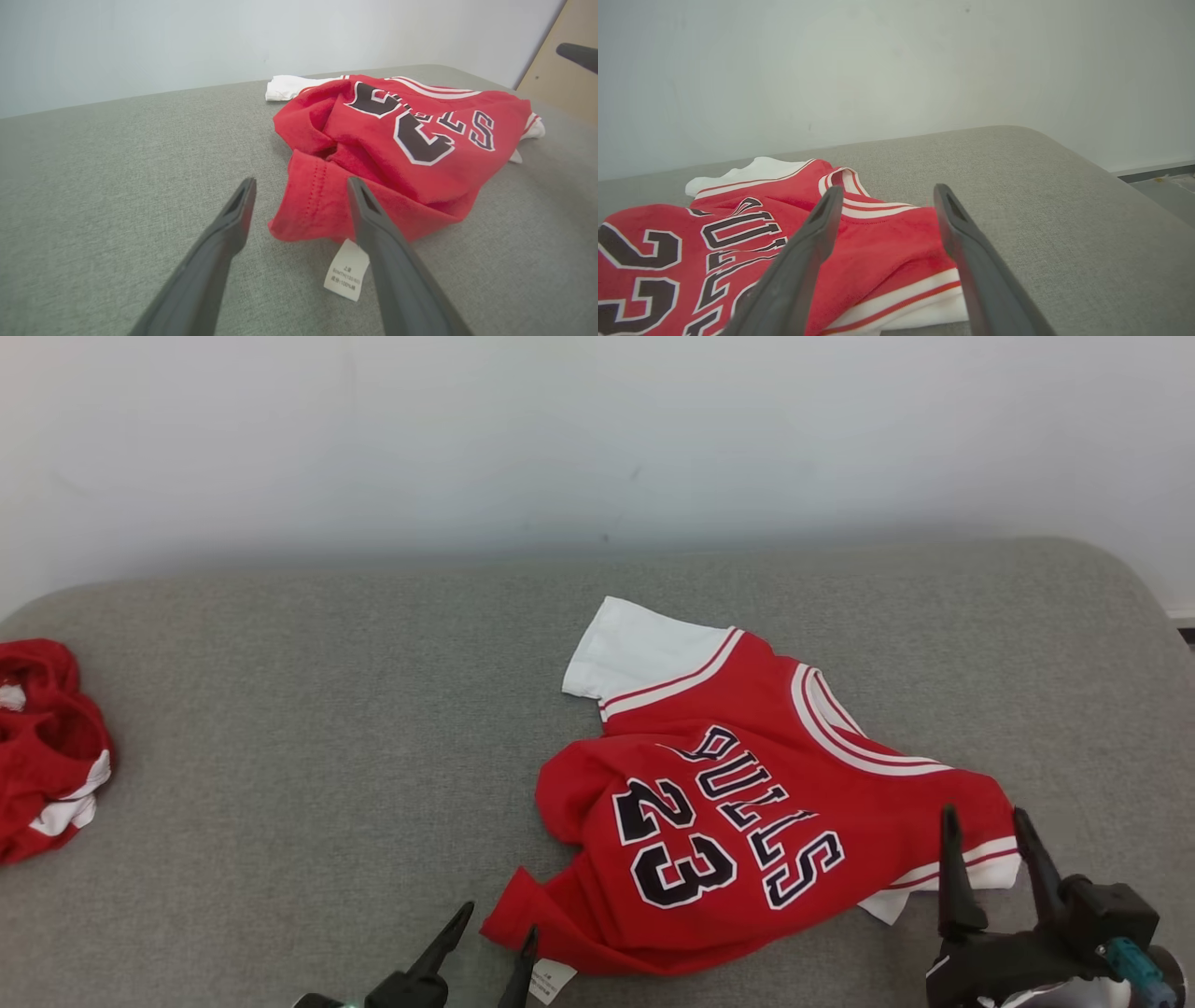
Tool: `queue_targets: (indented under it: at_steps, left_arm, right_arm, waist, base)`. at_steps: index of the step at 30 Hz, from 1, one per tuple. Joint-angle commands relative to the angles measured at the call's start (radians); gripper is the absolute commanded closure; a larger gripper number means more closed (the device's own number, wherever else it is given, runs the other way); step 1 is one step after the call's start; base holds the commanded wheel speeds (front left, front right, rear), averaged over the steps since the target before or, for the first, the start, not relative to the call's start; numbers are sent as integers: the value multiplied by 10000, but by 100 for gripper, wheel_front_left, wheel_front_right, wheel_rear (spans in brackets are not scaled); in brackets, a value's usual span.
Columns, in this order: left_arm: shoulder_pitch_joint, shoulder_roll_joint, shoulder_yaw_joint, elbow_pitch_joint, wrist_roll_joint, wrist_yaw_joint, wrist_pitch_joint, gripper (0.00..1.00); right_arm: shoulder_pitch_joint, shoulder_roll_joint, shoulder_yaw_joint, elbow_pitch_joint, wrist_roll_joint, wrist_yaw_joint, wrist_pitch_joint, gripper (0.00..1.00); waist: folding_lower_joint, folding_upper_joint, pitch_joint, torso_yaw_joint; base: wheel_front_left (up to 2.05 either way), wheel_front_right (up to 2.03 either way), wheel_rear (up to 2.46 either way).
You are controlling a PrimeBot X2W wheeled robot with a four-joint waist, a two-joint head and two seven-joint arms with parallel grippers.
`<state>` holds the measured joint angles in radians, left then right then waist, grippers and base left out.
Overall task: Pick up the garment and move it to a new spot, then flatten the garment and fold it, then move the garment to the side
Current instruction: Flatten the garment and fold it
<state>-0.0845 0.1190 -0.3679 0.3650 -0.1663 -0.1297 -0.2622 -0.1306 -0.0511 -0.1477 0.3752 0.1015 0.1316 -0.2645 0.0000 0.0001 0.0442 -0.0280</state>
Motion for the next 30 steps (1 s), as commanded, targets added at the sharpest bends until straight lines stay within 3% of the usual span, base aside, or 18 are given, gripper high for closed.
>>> queue_targets:
  at_steps: [1, 5, 6, 7, 8, 21, 30]
  left_arm:
    - [-232, 93, -124, 278, -199, 3, -22, 0]
    - [-784, 195, -789, 1548, -639, 9, -22, 0]
    - [-935, 182, -995, 1613, -775, 10, -23, 23]
    - [-1032, 189, -1034, 1595, -977, 10, -22, 94]
    - [-1015, 220, -1173, 1597, -1157, 10, -21, 100]
    - [-318, 1067, -1382, 647, -1900, 9, 38, 100]
    - [821, 1812, -1880, -1294, -2604, 14, 1566, 100]
  right_arm:
    - [106, 4, 108, 56, 100, -18, -13, 0]
    - [146, 9, 261, 115, 217, -18, -13, 0]
    - [161, 5, 259, 111, 225, -18, -15, 0]
    - [177, 4, 227, 101, 238, -18, -13, 0]
    - [203, 1, 173, 84, 241, -18, -15, 0]
    - [393, 3, 206, 129, 428, -18, -13, 0]
    - [481, 3, 200, 177, 427, -19, -13, 0]
  waist:
    - [0, -1, 35, -141]
    - [0, -1, 32, -286]
    - [0, -1, 29, -292]
    - [0, -1, 29, -283]
    - [0, -1, 29, -251]
    - [0, -1, -207, 611]
    - [0, -1, -329, 832]
  base:
    - [0, 0, 0]
    - [0, 0, 0]
    - [0, 0, 0]
    - [0, 0, 0]
    - [0, 0, 0]
    - [0, 0, 0]
    - [0, 0, 0]
